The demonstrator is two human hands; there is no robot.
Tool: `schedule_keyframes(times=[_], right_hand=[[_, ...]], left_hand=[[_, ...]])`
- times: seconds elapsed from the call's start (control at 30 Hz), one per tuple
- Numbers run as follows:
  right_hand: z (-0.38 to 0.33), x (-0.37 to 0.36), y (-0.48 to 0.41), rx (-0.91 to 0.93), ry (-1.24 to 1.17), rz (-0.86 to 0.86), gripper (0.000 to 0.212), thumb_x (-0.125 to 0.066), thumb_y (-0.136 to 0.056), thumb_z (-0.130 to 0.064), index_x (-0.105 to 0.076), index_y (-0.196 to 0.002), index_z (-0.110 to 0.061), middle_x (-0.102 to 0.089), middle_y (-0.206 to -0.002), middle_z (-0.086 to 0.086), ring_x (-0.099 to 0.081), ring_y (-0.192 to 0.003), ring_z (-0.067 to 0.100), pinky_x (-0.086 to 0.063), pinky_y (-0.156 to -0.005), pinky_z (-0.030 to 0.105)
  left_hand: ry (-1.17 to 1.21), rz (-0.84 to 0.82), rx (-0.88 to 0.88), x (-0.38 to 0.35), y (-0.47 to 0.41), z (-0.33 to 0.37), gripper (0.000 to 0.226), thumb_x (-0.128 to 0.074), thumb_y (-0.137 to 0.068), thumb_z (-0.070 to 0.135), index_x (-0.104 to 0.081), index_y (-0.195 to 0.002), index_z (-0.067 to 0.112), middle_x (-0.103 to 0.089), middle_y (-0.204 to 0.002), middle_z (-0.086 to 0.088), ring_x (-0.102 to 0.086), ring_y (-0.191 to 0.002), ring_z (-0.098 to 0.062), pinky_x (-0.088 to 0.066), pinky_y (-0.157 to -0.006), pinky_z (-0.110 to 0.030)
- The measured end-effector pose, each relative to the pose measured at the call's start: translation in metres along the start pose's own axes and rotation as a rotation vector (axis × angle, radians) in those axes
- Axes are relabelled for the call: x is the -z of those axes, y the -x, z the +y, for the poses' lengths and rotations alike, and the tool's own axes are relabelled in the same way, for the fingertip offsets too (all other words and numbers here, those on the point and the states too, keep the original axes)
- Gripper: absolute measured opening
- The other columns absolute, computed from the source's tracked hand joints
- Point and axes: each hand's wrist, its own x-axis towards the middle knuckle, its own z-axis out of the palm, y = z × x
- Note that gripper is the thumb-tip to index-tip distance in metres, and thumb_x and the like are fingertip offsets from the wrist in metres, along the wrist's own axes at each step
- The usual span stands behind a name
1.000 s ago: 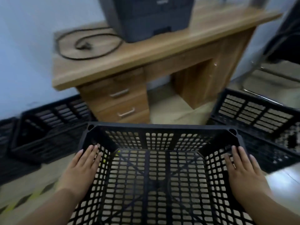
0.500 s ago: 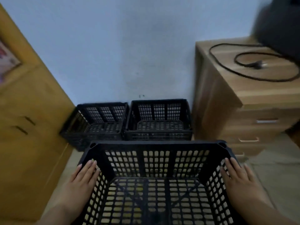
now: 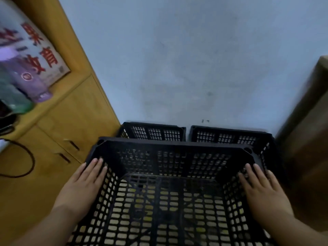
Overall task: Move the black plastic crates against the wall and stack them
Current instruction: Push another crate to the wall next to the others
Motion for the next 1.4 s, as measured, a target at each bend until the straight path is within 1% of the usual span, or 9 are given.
schedule_keyframes(times=[0.07, 0.13, 0.23, 0.57, 0.8, 0.93, 1.03, 1.13, 1.4], right_hand=[[-0.007, 0.01, -0.053, 0.013, 0.017, 0.089, 0.082, -0.068, -0.068, -0.025, -0.031, -0.139, -0.006, -0.019, -0.15, 0.02, 0.053, -0.122, 0.019, 0.034, -0.1, 0.043], [-0.018, 0.018, -0.1, 0.039, 0.065, 0.154, 0.061, -0.038, -0.082, -0.017, -0.025, -0.14, -0.006, -0.014, -0.151, 0.019, 0.055, -0.119, 0.02, 0.035, -0.098, 0.046], [-0.022, 0.014, -0.163, 0.044, -0.143, 0.179, 0.06, -0.028, -0.065, -0.016, -0.067, -0.107, 0.001, -0.056, -0.126, 0.023, 0.013, -0.145, 0.019, 0.006, -0.115, 0.043], [-0.071, 0.042, -0.324, -0.026, -0.187, 0.302, 0.054, -0.036, -0.069, -0.019, -0.066, -0.11, 0.001, -0.058, -0.125, 0.023, 0.01, -0.145, 0.019, 0.004, -0.116, 0.043], [-0.103, 0.035, -0.391, -0.118, -0.093, 0.365, 0.056, -0.034, -0.069, -0.019, -0.067, -0.109, 0.001, -0.058, -0.125, 0.022, 0.01, -0.145, 0.019, 0.006, -0.116, 0.042], [-0.113, 0.041, -0.409, -0.174, -0.031, 0.369, 0.057, -0.066, -0.054, -0.011, -0.067, -0.11, 0.0, -0.057, -0.127, 0.02, 0.009, -0.145, 0.02, 0.006, -0.116, 0.042], [-0.124, 0.044, -0.418, -0.206, -0.041, 0.421, 0.054, -0.045, -0.064, -0.015, -0.065, -0.112, 0.0, -0.057, -0.128, 0.021, 0.01, -0.145, 0.02, 0.003, -0.116, 0.044], [-0.132, 0.045, -0.425, -0.235, -0.043, 0.417, 0.06, -0.028, -0.068, -0.016, -0.065, -0.113, 0.0, -0.055, -0.131, 0.019, 0.01, -0.145, 0.018, 0.003, -0.116, 0.043], [-0.147, 0.043, -0.424, -0.255, -0.039, 0.413, 0.061, -0.029, -0.07, -0.015, -0.056, -0.123, 0.0, 0.012, -0.158, 0.003, 0.007, -0.146, 0.02, 0.002, -0.116, 0.044]], left_hand=[[0.02, -0.009, -0.005, 0.003, -0.043, -0.024, 0.066, -0.021, -0.096, 0.01, 0.034, -0.133, 0.009, 0.041, -0.14, -0.012, 0.039, -0.127, -0.027, 0.024, -0.106, -0.04], [0.035, -0.028, -0.015, 0.005, -0.088, -0.048, 0.065, -0.02, -0.096, 0.009, 0.033, -0.133, 0.007, 0.041, -0.14, -0.012, 0.039, -0.127, -0.026, 0.015, -0.113, -0.042], [0.048, -0.061, 0.0, 0.006, -0.147, -0.08, 0.065, -0.019, -0.095, 0.009, 0.035, -0.13, 0.008, 0.041, -0.139, -0.011, 0.038, -0.127, -0.025, 0.013, -0.114, -0.042], [-0.018, -0.044, 0.011, -0.008, -0.309, -0.164, 0.071, -0.026, -0.096, 0.012, 0.034, -0.134, 0.01, 0.041, -0.14, -0.013, 0.032, -0.136, -0.029, 0.016, -0.113, -0.041], [-0.021, 0.063, -0.117, -0.042, -0.421, -0.203, 0.074, -0.028, -0.095, 0.016, 0.038, -0.129, 0.009, 0.044, -0.138, -0.017, 0.042, -0.124, -0.03, 0.046, -0.077, -0.038], [0.175, 0.224, -0.228, -0.048, -0.463, -0.219, 0.082, -0.043, -0.091, 0.021, 0.022, -0.139, 0.008, 0.03, -0.145, -0.02, 0.04, -0.129, -0.026, 0.044, -0.085, -0.039], [0.227, 0.32, -0.329, -0.06, -0.488, -0.242, 0.103, -0.082, -0.041, 0.003, -0.038, -0.133, -0.005, -0.029, -0.144, -0.028, 0.015, -0.145, -0.024, 0.013, -0.115, -0.038], [0.227, 0.389, -0.365, -0.073, -0.503, -0.253, 0.106, -0.083, -0.025, 0.0, -0.049, -0.125, -0.01, -0.044, -0.135, -0.031, 0.007, -0.146, -0.026, 0.004, -0.116, -0.039], [0.361, 0.488, -0.393, -0.088, -0.509, -0.255, 0.064, -0.027, -0.069, 0.011, -0.036, -0.13, -0.003, -0.048, -0.133, -0.031, 0.005, -0.146, -0.026, 0.004, -0.117, -0.038]])
